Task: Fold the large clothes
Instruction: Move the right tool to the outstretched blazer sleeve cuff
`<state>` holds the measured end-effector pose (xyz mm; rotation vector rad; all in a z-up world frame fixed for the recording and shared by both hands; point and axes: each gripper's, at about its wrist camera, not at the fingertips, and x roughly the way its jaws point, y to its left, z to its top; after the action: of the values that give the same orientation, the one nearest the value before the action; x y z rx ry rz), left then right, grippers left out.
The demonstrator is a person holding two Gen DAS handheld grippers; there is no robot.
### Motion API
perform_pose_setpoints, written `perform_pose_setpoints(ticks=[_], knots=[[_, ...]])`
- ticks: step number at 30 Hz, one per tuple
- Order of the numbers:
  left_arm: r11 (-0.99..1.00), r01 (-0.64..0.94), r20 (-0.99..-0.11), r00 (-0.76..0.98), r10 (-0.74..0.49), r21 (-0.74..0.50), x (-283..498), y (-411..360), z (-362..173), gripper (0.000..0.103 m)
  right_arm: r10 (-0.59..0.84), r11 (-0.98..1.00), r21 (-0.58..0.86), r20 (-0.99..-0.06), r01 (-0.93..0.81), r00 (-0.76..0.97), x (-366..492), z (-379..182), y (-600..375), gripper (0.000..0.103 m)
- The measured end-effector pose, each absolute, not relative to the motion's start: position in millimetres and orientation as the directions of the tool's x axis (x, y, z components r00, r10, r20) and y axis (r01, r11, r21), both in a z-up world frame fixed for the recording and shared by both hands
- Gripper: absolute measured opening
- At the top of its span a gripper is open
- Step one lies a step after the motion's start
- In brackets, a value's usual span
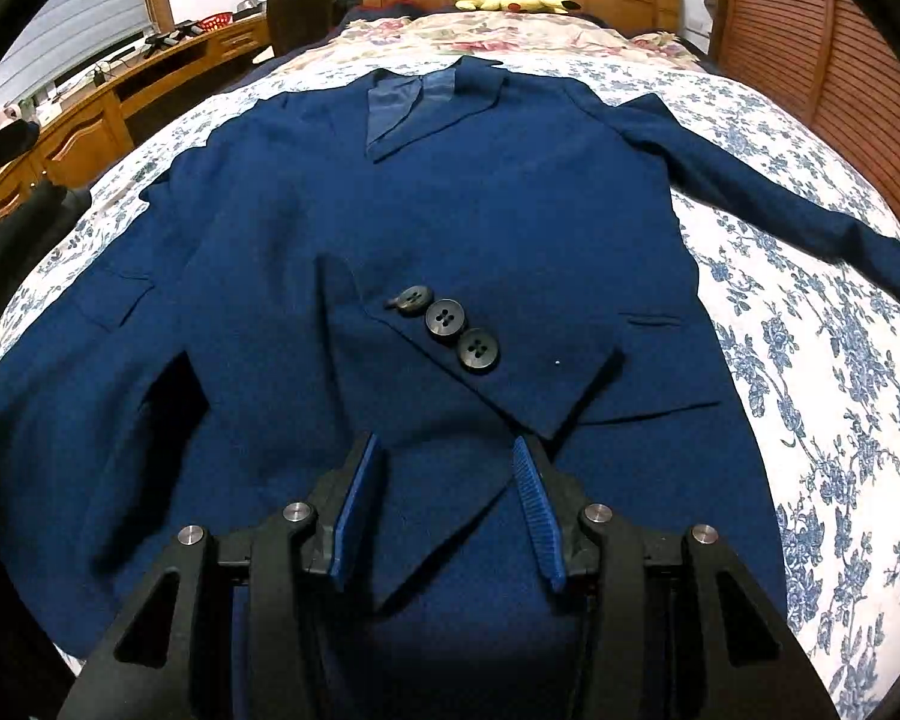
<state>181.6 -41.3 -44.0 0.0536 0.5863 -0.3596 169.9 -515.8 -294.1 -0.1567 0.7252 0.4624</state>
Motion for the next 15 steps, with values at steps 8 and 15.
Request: perform_pose_setpoints(ticks=[8, 15], knots=[[0.933, 0.356, -0.549, 0.771, -0.324, -0.051, 188.1, -69.6, -49.9, 0.033, 0.358, 0.885, 0.021, -0.669, -0.465, 0.652, 166.8, -294.8, -520.4, 0.048], [0.925, 0.375, -0.580, 0.741, -0.338, -0.060, 197.0, -89.8, -61.3, 0.033, 0.372, 0.891, 0.022, -0.606, -0.453, 0.703, 162.2, -271.9, -555.5, 0.048]])
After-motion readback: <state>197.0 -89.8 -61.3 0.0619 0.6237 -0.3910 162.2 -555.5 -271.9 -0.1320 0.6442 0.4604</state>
